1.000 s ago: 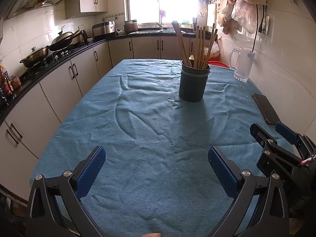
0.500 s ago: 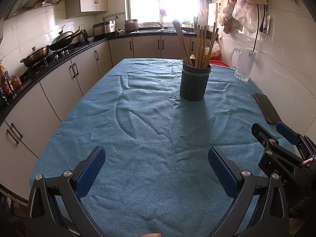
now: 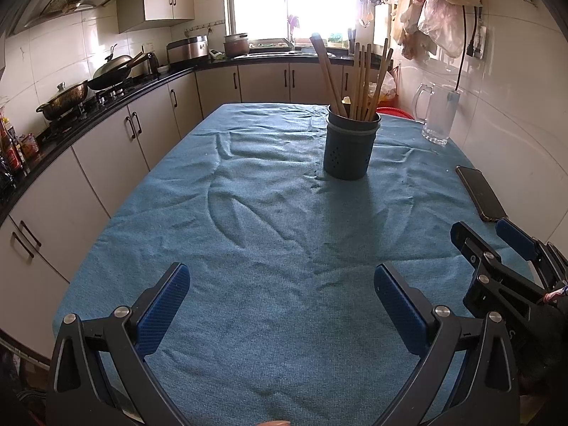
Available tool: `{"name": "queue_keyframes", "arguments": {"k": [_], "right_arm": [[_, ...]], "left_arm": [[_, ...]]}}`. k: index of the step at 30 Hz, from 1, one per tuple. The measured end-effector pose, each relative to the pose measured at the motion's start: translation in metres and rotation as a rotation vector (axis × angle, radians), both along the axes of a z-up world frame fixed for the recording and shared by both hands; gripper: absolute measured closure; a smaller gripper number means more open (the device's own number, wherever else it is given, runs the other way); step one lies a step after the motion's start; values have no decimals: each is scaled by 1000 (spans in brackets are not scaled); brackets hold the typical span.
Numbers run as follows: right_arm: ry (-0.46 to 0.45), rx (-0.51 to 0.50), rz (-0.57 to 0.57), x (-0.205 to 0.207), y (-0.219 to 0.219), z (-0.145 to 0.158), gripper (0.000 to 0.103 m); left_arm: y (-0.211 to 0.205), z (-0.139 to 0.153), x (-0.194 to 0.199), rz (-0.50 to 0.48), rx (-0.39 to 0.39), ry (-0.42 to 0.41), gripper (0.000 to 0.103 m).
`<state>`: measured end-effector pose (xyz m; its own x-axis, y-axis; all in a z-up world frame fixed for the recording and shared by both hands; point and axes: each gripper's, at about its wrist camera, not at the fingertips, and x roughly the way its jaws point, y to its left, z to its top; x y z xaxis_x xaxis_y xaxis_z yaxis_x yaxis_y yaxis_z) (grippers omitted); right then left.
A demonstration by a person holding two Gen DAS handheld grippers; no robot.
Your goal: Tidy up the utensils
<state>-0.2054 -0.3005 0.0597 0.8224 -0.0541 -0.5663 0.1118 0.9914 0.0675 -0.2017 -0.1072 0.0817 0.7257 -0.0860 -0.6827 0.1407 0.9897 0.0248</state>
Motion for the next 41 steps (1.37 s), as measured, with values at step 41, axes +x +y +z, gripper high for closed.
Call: {"name": "queue_keyframes", "arguments": {"k": [41], "right_arm": [[31, 17, 23, 7, 0, -8, 28]], "left_arm": [[1, -5, 4, 6, 0, 19, 0]]}}
